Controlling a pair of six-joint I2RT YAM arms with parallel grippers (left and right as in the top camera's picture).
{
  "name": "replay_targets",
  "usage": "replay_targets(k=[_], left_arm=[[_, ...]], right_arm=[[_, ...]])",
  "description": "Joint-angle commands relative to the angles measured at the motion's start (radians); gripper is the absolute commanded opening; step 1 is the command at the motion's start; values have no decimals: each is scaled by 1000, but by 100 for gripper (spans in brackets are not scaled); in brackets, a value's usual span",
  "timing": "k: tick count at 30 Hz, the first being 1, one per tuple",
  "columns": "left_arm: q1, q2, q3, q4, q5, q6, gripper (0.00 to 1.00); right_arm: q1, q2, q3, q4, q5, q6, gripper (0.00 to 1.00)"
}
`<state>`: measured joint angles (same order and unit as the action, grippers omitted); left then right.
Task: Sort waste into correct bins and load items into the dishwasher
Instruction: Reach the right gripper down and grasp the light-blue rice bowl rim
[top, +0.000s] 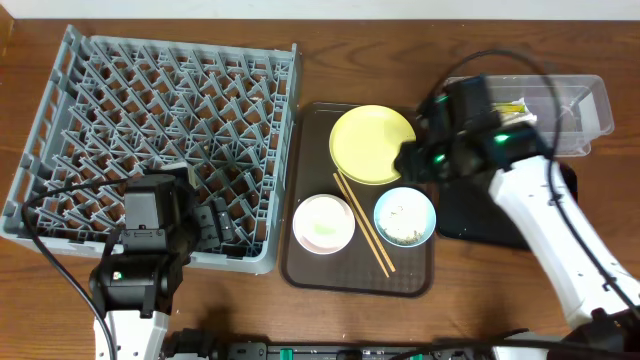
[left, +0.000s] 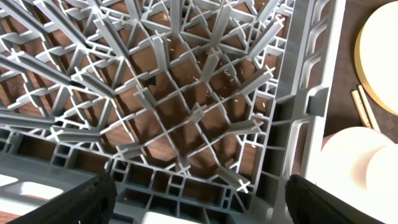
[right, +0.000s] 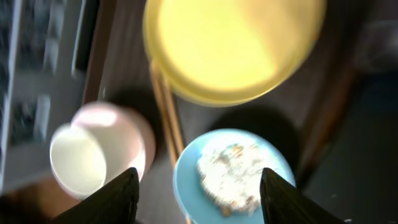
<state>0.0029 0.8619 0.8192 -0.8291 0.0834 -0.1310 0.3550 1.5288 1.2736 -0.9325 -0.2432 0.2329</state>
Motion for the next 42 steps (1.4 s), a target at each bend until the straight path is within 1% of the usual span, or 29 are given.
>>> replay_targets(k=[1,4,5,8,10,15,20,22,25,30,34,39,42], left_arm=[[1,0,13,-1,9,-2,89],[1,0,13,-1,10,-2,89],[1,0,13,-1,10,-2,89],[1,0,13,-1,10,-2,90],[1,0,13,-1,10,-2,90],[1,0,13,-1,10,-2,89],[1,0,13,-1,10,-2,89],[1,0,13,-1,10,-2,89],[1,0,13,-1,10,-2,90],[1,0,13,-5,10,-2,90],[1,0,13,-5,10,-2,90],[1,0,13,-5,10,-2,89],[1,0,13,-5,10,-2,89]], right_arm=[[101,7,-64,-4,50,-37,60],[167,12,-135,20,114,22,59],[182,12,-159,37,116,21,59],[231,12,-248,120,118,26,55],[252,13,-298,169,143,61,54],[272,13,-363,266,158,63,46],[288,13,-407,336,189,35,45],[300,13,-414,366,200,24,41],[312,13,-414,376,237,24,40],[315,16,-414,368,240,24,39],[316,27,-415,371,239,24,35],[317,39,-416,371,239,23,34],[325,53,-416,372,238,24,31]])
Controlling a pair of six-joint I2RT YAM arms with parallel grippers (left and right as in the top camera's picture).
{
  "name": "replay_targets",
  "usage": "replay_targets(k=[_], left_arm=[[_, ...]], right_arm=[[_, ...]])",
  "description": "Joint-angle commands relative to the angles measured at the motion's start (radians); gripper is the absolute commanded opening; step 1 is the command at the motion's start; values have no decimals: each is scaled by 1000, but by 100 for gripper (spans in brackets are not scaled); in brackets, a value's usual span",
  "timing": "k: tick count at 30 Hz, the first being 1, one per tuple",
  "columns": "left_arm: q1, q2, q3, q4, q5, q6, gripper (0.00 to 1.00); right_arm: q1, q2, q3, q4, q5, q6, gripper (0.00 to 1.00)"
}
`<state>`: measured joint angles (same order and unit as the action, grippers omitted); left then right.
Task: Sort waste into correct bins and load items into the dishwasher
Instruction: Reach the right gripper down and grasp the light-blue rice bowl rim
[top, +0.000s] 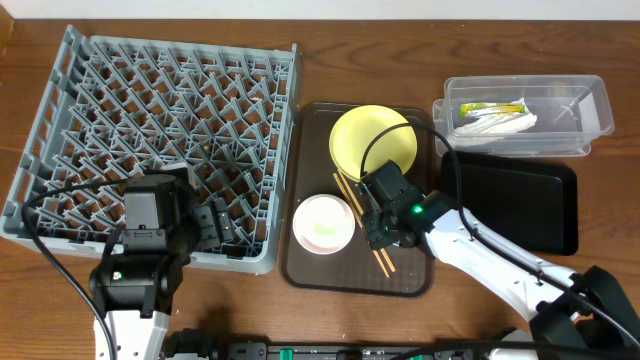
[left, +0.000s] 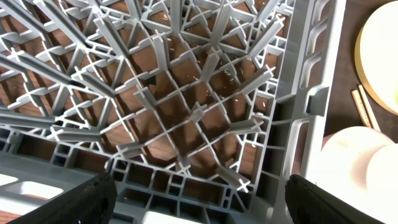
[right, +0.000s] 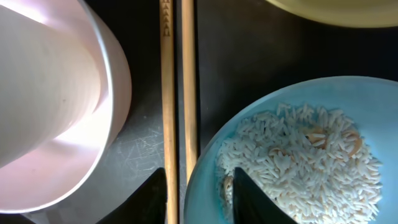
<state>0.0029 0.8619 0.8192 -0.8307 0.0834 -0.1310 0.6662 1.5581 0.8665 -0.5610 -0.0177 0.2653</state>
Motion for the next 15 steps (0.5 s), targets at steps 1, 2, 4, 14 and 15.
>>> replay_targets(k=[1,2,4,14,15], left_arm=[[1,0,13,-3,10,-2,89],[1,0,13,-3,9,-2,90],[1,0,13,-3,10,-2,89],[1,0,13,-3,10,-2,89],[1,0,13,-3,10,-2,89]], right_arm=[[16,27,-9,1,13,-9,30],[21,31,-9,3,13,-9,29],[27,32,-9,5,13,-9,29],[33,36,-12,8,22,-9,20],[33,40,-12,8,26,-8,19]])
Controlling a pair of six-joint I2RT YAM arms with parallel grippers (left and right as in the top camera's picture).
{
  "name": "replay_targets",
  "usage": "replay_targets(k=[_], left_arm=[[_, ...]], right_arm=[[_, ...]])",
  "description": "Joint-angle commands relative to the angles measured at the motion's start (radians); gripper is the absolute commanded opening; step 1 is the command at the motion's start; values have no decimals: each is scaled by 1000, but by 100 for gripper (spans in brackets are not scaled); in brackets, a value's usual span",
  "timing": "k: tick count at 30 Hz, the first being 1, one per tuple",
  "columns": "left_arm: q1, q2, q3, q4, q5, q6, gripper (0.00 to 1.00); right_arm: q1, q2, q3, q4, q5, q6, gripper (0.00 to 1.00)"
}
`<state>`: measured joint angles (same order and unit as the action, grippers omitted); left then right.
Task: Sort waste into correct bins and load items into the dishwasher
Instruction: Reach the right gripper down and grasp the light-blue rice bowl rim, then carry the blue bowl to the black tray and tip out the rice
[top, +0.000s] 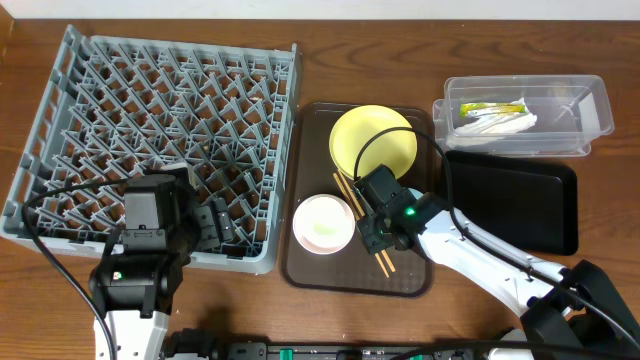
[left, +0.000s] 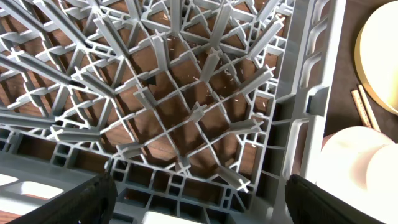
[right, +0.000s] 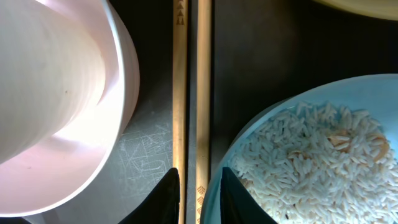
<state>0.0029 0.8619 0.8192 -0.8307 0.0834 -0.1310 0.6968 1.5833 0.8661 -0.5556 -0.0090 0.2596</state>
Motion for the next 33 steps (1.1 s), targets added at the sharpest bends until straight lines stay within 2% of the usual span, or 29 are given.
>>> replay_targets(k=[1,10,20,26,33], left_arm=[[1,0,13,-3,10,-2,89],[1,0,13,-3,10,-2,89],[1,0,13,-3,9,-2,89],[1,0,13,-3,9,-2,89],[1,0,13,-3,10,-2,89]], right_arm=[[2,19,-12,2,20,-3,18],[2,36,-10,2,28,-3,2],[-41,-61,116,-32,28,11,1],[-198,-154,136,-39,-3,106,1],[-502,-158,132,-39,-378,80,1]])
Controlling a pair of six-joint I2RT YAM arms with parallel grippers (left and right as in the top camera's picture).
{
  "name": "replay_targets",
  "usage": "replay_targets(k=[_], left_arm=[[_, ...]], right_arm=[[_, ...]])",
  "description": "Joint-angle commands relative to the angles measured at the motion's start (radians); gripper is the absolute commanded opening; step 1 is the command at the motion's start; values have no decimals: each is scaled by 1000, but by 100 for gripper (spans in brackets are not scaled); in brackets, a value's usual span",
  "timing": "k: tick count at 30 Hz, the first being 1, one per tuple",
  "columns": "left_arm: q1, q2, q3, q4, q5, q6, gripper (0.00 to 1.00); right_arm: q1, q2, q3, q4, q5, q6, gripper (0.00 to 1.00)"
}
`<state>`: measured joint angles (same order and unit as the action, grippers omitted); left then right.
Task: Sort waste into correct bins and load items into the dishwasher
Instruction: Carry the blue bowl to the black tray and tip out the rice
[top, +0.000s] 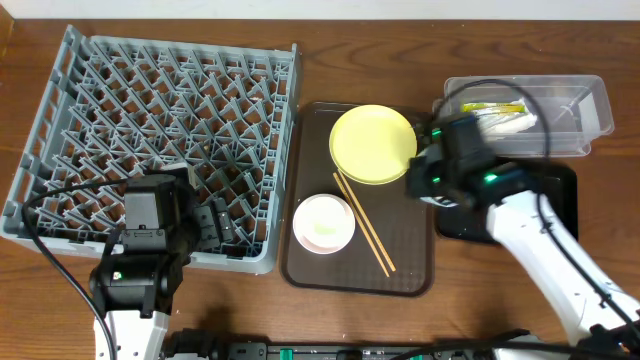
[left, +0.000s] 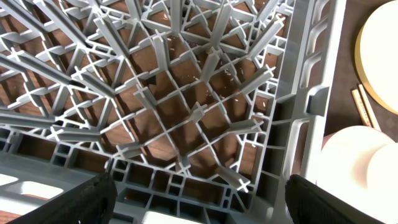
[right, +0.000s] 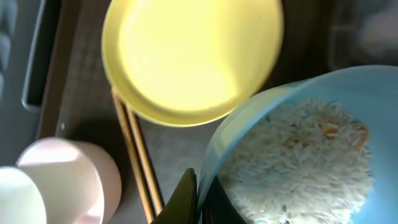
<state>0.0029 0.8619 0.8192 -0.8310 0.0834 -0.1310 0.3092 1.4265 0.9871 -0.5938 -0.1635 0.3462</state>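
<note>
My right gripper (right: 199, 186) is shut on the left rim of a blue bowl of rice (right: 298, 149), held above the brown tray's (top: 320, 270) right edge. Seen from overhead, the right gripper (top: 428, 175) and its arm hide the bowl. On the tray lie a yellow plate (top: 372, 144), a pink cup (top: 323, 223) and a pair of chopsticks (top: 362, 223). The grey dishwasher rack (top: 160, 110) fills the left side. My left gripper (left: 199, 199) stands open over the rack's near right corner, holding nothing.
A clear bin (top: 560, 100) with wrappers in it stands at the back right. A black bin (top: 530, 215) lies in front of it, right of the tray. The table's front edge runs just below the tray.
The right gripper was low on the tray with its fingers astride the blue bowl's left rim. Now it is shut on that rim, and the bowl is up and further right. The left arm is unchanged.
The right gripper first hung open above the tray's right side, by the yellow plate. Then it was down beside the chopsticks at the blue bowl's left rim, then astride the rim. Now it holds the bowl lifted near the black bin. The left arm stayed still.
</note>
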Motion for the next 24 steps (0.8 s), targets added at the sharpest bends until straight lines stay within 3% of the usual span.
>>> replay_targets(k=[1,8,11,24], left_arm=[[1,0,13,-3,9,-2,89],[1,0,13,-3,10,-2,89],[1,0,13,-3,9,-2,90],[1,0,13,-2,9,-2,89]], right_arm=[[-153,1,11,-1,-274,-23,1],[-355,37,-7,6,-498,-60,1],[-471,92,-37,43,-689,-80,1],[-705,307,-41,68,-1114,-101,1]])
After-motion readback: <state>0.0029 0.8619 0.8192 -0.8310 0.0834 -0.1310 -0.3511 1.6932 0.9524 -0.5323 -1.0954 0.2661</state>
